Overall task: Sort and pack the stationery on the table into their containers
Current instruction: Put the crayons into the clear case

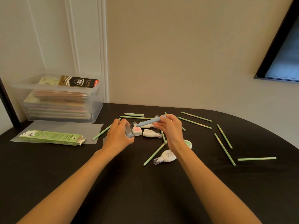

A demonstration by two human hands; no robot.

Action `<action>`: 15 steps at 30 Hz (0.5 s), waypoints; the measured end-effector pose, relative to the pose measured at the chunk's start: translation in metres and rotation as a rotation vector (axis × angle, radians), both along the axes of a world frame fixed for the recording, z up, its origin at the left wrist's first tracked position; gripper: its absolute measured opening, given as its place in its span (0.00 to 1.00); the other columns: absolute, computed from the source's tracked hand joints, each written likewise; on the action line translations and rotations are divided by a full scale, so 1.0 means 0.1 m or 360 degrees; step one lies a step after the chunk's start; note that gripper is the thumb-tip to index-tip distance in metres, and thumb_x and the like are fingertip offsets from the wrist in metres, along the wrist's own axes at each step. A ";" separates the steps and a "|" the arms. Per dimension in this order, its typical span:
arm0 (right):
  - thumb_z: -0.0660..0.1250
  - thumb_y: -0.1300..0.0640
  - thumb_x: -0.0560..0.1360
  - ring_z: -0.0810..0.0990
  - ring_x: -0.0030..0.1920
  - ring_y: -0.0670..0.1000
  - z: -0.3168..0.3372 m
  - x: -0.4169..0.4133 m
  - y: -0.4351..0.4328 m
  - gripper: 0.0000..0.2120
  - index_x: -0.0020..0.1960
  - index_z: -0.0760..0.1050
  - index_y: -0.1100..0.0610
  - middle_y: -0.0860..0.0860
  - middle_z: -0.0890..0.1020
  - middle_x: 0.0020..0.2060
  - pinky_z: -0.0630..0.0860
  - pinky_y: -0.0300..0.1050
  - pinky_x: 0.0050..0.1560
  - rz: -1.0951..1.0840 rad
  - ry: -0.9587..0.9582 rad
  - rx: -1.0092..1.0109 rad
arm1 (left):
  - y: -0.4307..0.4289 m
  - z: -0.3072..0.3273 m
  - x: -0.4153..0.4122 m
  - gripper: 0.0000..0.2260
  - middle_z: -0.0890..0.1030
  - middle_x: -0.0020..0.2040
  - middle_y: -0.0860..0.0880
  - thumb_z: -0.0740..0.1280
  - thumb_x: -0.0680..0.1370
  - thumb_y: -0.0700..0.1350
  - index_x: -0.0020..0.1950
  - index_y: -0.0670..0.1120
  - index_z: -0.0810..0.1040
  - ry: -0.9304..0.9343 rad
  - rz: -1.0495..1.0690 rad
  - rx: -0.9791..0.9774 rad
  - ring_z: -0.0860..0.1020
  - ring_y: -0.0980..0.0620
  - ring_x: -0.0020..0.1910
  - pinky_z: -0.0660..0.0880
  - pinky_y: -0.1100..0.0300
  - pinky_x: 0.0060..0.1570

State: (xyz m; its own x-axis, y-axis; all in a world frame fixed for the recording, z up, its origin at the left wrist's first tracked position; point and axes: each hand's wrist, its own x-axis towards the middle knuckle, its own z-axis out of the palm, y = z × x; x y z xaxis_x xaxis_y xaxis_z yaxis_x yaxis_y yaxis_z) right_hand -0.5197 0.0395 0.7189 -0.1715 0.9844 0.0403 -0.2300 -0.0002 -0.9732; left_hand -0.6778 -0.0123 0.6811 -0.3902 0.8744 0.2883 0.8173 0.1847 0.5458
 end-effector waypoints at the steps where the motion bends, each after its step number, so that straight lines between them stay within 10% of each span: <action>1: 0.59 0.65 0.78 0.83 0.36 0.48 0.00 -0.02 -0.02 0.04 0.48 0.72 0.59 0.55 0.81 0.40 0.80 0.36 0.40 0.0028 -0.0042 0.0015 | 0.01 0.01 0.03 0.23 0.69 0.60 0.48 0.74 0.70 0.45 0.61 0.49 0.69 0.0005 -0.0031 0.0014 0.70 0.51 0.56 0.72 0.61 0.52; 15: 0.66 0.57 0.76 0.75 0.56 0.48 -0.09 -0.19 -0.15 0.05 0.50 0.79 0.56 0.52 0.77 0.54 0.74 0.33 0.42 0.0328 -0.0762 0.0076 | 0.05 0.10 0.20 0.24 0.69 0.62 0.47 0.73 0.71 0.46 0.63 0.46 0.68 0.0104 -0.0116 -0.0052 0.70 0.49 0.59 0.72 0.57 0.57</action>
